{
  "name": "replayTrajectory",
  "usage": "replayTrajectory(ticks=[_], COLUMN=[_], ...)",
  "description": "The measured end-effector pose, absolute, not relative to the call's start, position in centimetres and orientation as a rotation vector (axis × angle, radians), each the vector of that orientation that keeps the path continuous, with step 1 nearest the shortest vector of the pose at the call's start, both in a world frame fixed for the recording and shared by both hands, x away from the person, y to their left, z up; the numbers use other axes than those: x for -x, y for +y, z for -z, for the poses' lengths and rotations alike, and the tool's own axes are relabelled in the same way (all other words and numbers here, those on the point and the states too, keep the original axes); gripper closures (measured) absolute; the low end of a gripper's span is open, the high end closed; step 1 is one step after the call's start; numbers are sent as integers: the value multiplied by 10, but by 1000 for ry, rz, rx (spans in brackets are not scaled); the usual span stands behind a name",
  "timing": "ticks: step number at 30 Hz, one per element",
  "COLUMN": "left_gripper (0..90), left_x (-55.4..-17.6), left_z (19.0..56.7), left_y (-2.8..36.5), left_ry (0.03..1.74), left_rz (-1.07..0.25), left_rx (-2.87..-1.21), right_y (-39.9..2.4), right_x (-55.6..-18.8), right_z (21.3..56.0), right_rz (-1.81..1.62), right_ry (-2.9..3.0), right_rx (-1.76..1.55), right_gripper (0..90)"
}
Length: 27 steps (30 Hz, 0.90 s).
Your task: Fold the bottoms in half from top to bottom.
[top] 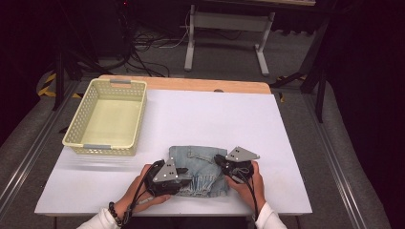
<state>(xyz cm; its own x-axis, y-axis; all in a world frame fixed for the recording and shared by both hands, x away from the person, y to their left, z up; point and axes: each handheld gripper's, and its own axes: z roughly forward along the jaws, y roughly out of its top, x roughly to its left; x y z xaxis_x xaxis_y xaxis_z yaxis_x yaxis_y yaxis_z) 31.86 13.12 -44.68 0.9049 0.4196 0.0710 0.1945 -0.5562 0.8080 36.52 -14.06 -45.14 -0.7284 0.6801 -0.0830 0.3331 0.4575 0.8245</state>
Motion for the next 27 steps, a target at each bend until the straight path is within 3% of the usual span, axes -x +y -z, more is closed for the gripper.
replayTrajectory(ticks=[14,18,27], left_gripper=[610,610,610], left_x=[-319,-319,-318], left_z=[447,447,447], left_y=[131,131,131], left_ry=[444,447,446], left_rz=[-313,-317,-317], left_rx=[-2161,-2162,-2165], right_y=[-138,-139,-145], right_x=[-362,-359,-352], right_z=[450,448,435], right_rz=[-1138,-1136,-1218], right_ry=[2298,2282,2198], right_rx=[-835,-834,-931], right_gripper=[810,735,421])
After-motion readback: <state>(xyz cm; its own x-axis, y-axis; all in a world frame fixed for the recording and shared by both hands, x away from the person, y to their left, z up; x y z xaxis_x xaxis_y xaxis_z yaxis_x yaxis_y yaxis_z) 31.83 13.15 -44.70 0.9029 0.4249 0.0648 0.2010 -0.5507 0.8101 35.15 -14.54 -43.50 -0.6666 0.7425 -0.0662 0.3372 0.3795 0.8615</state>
